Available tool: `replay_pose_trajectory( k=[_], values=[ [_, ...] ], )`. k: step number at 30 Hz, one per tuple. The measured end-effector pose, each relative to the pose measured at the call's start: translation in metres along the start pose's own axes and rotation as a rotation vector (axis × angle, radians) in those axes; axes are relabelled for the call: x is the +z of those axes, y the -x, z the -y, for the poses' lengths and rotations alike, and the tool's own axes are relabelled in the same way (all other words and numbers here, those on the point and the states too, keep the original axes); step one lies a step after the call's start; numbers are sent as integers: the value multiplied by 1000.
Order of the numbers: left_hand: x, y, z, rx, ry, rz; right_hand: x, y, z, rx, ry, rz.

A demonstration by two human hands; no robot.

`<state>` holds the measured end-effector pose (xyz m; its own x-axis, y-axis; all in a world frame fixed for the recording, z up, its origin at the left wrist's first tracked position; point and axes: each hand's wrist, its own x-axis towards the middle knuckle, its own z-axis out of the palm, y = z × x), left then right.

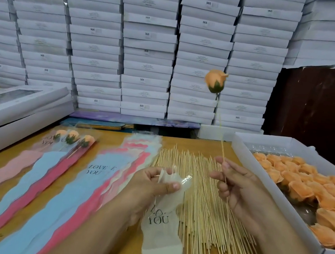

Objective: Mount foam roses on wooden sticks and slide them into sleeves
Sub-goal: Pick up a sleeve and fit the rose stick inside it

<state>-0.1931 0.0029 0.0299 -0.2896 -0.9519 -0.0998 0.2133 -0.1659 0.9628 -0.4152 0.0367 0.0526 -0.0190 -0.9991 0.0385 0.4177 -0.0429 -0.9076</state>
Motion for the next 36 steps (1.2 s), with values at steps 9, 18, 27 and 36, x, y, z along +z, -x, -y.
replay_pose_trajectory(
  k=[9, 18, 27, 36],
  values=[
    [6, 3, 7, -25, -59, 41, 40, -23, 58, -267, -180, -13],
    [4, 4, 7, -36, -61, 42, 70, -35, 63, -330, -221, -23],
    [5, 5, 7, -36, -63, 38, 60, -34, 19, -176, -142, -37],
    [12, 8, 5, -8, -137, 43, 54, -34, 2, -113, 94, -7]
  ],
)
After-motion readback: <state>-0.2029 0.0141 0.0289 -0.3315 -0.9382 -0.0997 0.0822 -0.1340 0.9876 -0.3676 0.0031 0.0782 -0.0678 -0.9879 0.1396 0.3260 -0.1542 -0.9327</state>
